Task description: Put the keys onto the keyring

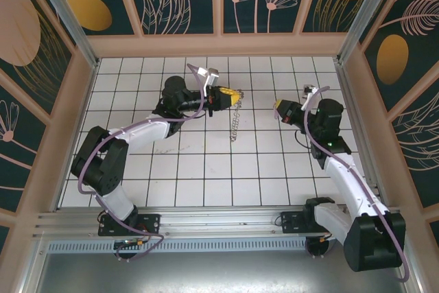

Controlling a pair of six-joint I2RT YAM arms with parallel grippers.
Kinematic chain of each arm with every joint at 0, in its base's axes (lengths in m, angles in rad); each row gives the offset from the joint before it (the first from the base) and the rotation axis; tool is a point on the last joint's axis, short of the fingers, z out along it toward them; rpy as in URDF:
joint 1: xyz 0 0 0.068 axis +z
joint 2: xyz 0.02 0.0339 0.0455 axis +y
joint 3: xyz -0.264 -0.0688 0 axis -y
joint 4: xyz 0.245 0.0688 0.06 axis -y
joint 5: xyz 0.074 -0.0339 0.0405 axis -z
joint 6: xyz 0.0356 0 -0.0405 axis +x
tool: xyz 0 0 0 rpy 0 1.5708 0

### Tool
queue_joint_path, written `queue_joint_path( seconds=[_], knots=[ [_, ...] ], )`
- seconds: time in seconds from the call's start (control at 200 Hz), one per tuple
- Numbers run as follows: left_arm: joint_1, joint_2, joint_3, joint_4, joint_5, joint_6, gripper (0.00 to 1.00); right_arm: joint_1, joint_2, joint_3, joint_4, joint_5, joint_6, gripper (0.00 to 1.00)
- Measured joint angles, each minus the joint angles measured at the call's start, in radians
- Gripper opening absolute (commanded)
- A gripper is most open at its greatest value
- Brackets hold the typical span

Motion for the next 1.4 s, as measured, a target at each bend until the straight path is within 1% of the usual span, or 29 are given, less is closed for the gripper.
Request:
queue_joint_path(
  seconds=[0.105, 0.255, 0.34, 0.46, 0.586, 0.696, 0.926, 1.066, 1.206, 1.296, 1.396],
  knots=[
    [0.0, 0.0, 0.017, -0.016, 0.0, 0.014, 0.0, 0.0, 0.0, 0.0, 0.074, -0.111, -0.007, 0.0],
    [0.0, 0.0, 0.047, -0.032, 0.004, 0.027, 0.0, -0.001, 0.0, 0.0, 0.129, -0.221, -0.023, 0.0],
    [0.0, 0.0, 0.053, -0.036, 0.003, 0.035, 0.0, 0.0, 0.0, 0.0, 0.127, -0.241, -0.042, 0.0],
    [0.0, 0.0, 0.053, -0.053, 0.003, 0.046, 0.0, 0.0, 0.011, 0.0, 0.083, -0.227, -0.077, 0.0],
    [0.0, 0.0, 0.052, -0.07, -0.001, 0.059, 0.0, 0.0, 0.048, 0.0, -0.023, -0.151, -0.113, 0.0],
    [0.0, 0.0, 0.044, -0.075, -0.004, 0.064, 0.0, 0.0, 0.106, -0.011, -0.122, -0.042, -0.132, 0.0],
    [0.0, -0.006, 0.03, -0.081, -0.005, 0.064, 0.0, 0.021, 0.235, -0.074, -0.245, 0.161, -0.133, 0.0],
    [0.0, -0.024, 0.021, -0.08, -0.005, 0.063, 0.0, 0.089, 0.329, -0.071, -0.278, 0.282, -0.134, 0.0],
    [0.0, -0.035, 0.015, -0.077, -0.008, 0.062, 0.0, 0.188, 0.439, -0.031, -0.333, 0.399, -0.14, 0.0],
    [0.0, -0.035, 0.012, -0.077, -0.008, 0.062, 0.0, 0.232, 0.488, 0.008, -0.349, 0.452, -0.144, 0.0],
    [0.0, -0.035, 0.008, -0.076, -0.008, 0.059, 0.0, 0.259, 0.525, 0.048, -0.362, 0.496, -0.152, 0.0]
  ],
)
